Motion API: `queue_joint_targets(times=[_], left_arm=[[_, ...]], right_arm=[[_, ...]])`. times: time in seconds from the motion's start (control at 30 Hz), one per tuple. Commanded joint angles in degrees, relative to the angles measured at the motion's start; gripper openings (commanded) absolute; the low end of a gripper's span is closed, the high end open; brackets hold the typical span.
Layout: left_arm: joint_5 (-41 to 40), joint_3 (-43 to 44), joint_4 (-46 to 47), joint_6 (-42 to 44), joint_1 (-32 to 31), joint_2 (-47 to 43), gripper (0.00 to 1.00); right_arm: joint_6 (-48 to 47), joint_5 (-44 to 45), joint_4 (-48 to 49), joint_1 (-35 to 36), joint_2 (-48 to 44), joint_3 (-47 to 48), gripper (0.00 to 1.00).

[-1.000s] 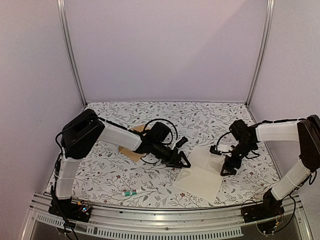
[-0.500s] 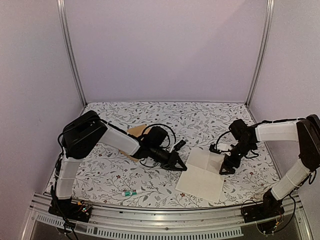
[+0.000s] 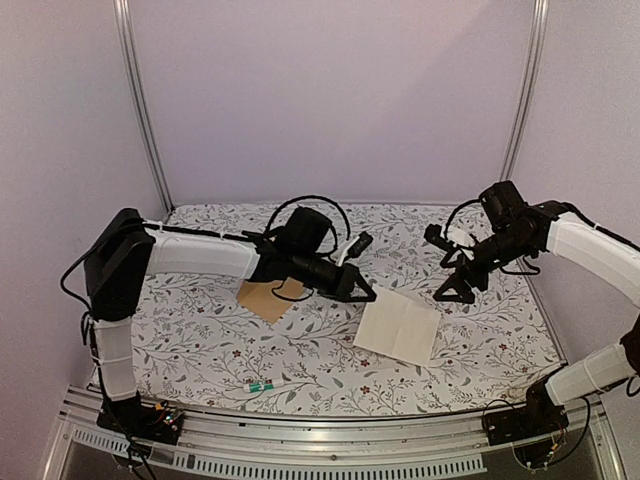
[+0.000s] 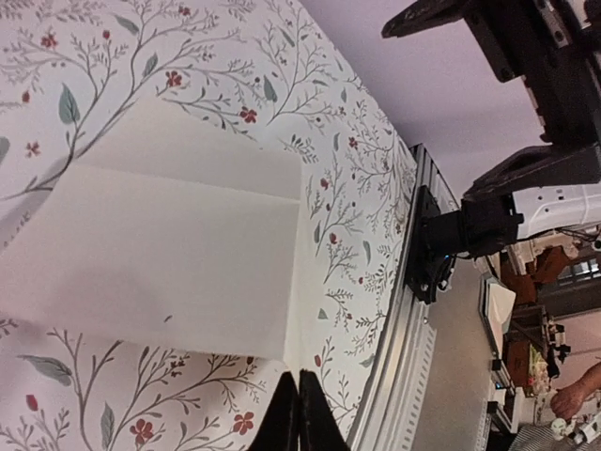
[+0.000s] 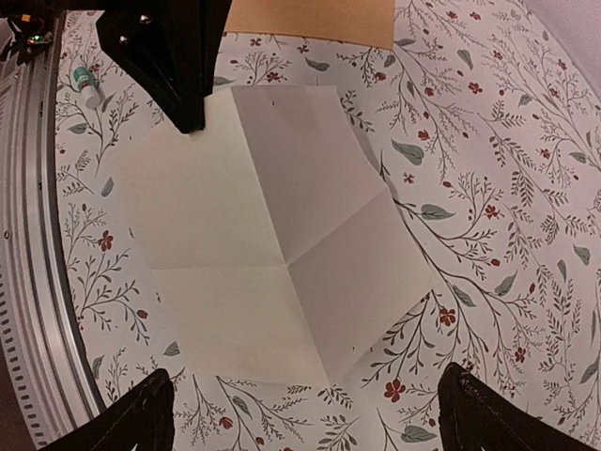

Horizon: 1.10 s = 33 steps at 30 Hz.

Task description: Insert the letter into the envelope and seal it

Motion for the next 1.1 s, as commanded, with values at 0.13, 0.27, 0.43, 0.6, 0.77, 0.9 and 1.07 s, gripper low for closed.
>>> queue_joint_targets(times=[0.13, 0.27, 0.43, 0.6, 0.77, 0.9, 1.07], left_arm=[[-12.29, 8.33, -18.16, 13.29, -1.39, -10.94, 0.00], [-16.88, 10.59, -23.24, 16.71, -2.28, -13.94, 0.00], [-19.05, 12.50, -25.92, 18.63, -3.40, -16.40, 0.00], [-17.05, 14.10, -26.27, 20.23, -4.61, -17.21, 0.00], [-16.07, 15.75, -26.22, 21.72, -5.80, -17.35, 0.00], [-16.35, 16.93, -26.13, 22.72, -6.21, -17.21, 0.00], [-18.80, 17.65, -26.33, 23.63, -6.28, -16.94, 0.00]], right_arm=[[-3.71, -10.40, -7.34, 0.17, 0.31, 9.83, 0.95], [-3.73, -12.75, -9.05, 1.37, 2.27, 16.12, 0.94], [-4.38, -12.38, -9.25, 3.12, 4.74, 20.06, 0.94], [-5.32, -12.17, -7.40, 3.85, 6.85, 20.04, 0.93], [-6.13, -12.71, -6.38, 4.36, 8.36, 18.46, 0.91], [-7.01, -13.29, -6.32, 5.08, 8.66, 16.37, 0.87], [-6.67, -13.99, -7.28, 5.14, 9.00, 16.06, 0.69]])
